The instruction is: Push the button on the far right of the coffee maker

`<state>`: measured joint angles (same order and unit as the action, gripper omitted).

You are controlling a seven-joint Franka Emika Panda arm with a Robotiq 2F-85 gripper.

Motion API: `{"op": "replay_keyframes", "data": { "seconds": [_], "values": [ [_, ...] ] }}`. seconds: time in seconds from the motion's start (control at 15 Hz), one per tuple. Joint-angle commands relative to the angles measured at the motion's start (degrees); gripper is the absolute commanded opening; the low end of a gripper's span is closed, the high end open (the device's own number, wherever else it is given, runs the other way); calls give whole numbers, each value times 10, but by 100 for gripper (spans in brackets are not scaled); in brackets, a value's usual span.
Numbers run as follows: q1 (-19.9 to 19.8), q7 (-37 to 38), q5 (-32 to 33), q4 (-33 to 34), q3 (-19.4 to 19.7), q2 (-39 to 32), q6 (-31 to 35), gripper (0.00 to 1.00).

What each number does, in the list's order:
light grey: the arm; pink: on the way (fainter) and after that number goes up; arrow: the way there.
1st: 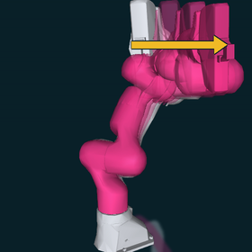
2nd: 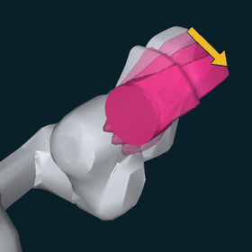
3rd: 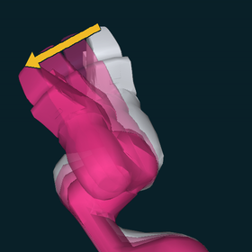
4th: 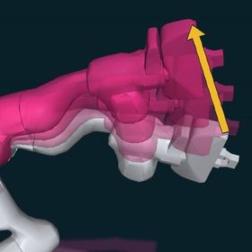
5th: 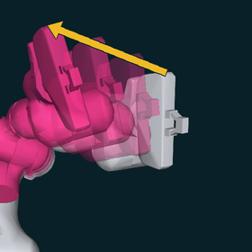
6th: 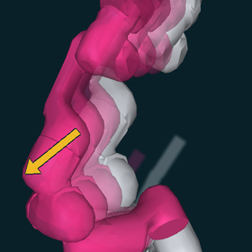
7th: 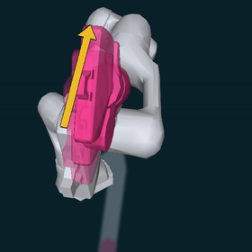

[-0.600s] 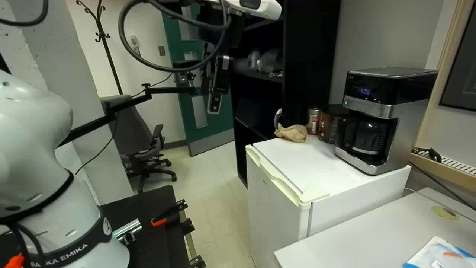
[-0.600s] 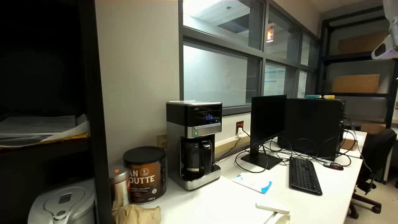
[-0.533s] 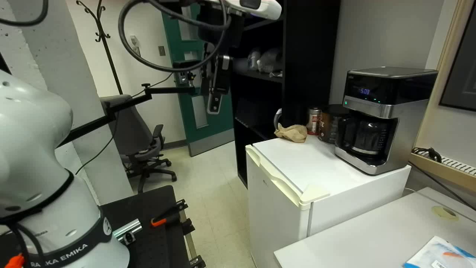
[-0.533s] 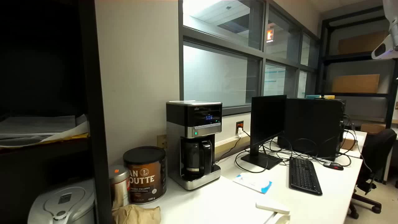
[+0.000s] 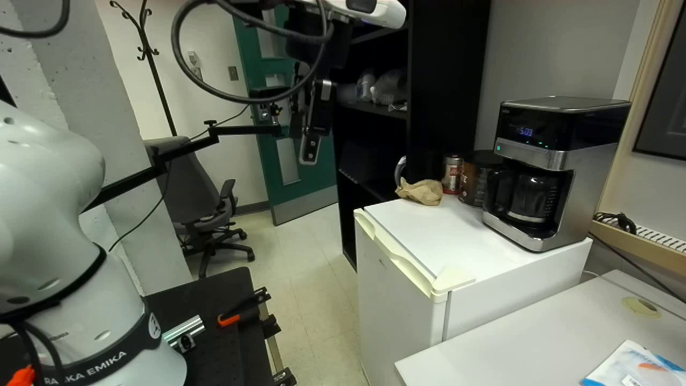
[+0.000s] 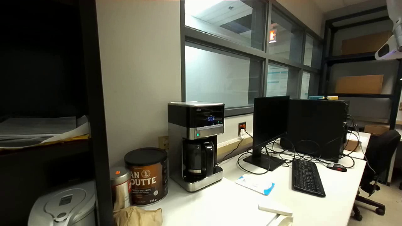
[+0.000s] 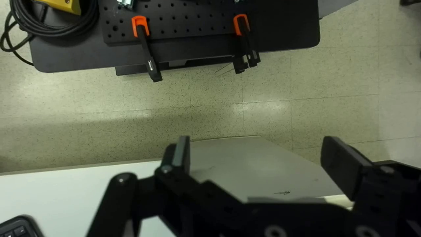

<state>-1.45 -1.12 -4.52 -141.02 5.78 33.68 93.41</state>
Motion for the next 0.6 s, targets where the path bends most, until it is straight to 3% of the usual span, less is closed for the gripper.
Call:
{"op": "replay_keyframes", "data": {
  "seconds": [0.0, 0.2, 0.4, 0.47, 0.53],
  "values": [
    [-4, -24, 22, 24, -10, -34, 6, 100],
    [1, -38, 56, 55, -19, -88, 26, 100],
    [8, -52, 100, 83, -34, -148, 90, 100],
    [10, -53, 112, 90, -40, -165, 117, 76],
    [13, -59, 132, 92, -47, -182, 160, 72]
  ]
}}
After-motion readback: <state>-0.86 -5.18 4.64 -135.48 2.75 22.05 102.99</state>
